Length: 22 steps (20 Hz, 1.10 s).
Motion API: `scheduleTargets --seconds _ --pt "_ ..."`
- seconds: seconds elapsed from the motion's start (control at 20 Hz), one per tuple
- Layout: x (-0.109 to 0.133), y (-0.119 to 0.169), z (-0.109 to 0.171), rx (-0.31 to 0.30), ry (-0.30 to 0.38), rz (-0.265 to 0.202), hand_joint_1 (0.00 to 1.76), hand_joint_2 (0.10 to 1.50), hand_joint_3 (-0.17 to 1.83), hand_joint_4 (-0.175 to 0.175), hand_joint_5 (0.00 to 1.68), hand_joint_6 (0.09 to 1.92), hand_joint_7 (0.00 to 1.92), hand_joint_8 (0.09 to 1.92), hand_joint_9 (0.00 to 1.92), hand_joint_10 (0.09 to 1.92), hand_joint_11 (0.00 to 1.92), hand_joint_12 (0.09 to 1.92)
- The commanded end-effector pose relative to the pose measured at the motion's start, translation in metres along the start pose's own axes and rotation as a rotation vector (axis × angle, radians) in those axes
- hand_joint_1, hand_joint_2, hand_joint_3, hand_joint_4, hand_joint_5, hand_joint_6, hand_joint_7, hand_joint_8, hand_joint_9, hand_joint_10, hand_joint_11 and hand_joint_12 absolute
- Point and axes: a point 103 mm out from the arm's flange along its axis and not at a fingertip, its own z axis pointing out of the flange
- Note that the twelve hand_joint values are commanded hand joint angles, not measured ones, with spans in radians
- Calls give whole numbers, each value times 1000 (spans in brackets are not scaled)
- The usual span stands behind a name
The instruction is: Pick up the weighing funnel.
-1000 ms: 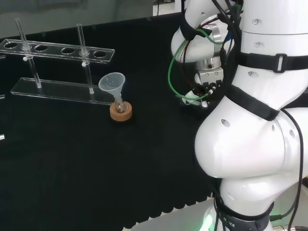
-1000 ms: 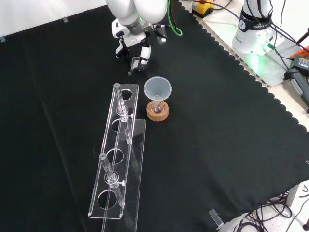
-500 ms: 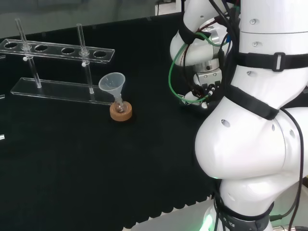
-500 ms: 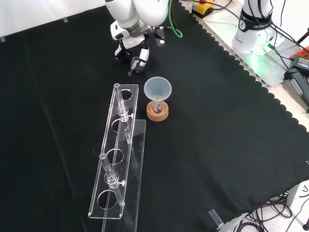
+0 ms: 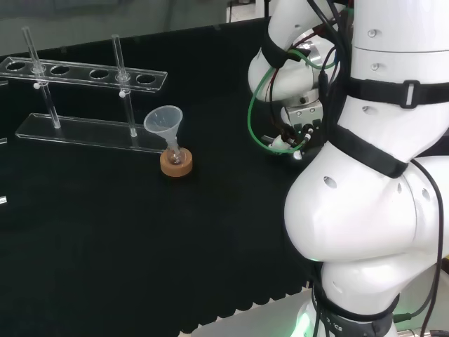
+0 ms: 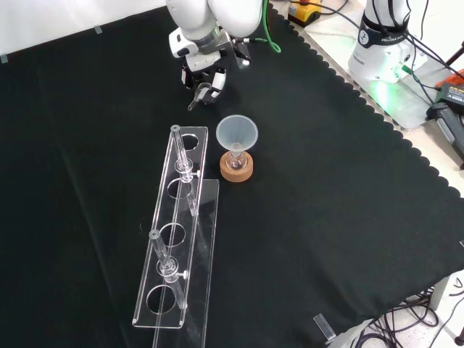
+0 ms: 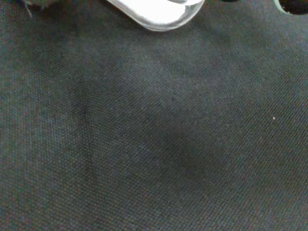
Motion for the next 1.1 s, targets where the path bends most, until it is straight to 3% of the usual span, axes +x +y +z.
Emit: scheduleTargets --seconds 0.05,0.35,0.6,0.65,0.8,1.1 --pt "0 -3 -6 -77 19 -12 1123 702 504 109 1343 468 1805 88 1920 87 1774 473" --pt "1 -3 -3 -98 23 -21 1172 699 524 -11 1369 438 1841 87 1920 87 1797 450" --pt "1 -2 -11 -119 18 -28 1182 697 531 -55 1366 447 1855 87 1920 87 1800 441" --pt "0 -2 -16 -128 23 -28 1183 696 533 -60 1366 448 1855 87 1920 87 1796 438" --pt "-5 -2 -39 -150 54 -31 1196 681 562 -117 1368 455 1860 87 1920 87 1781 427" --pt "-18 -4 -116 -133 161 -83 1206 636 635 -156 1382 457 1870 87 1913 87 1766 421"
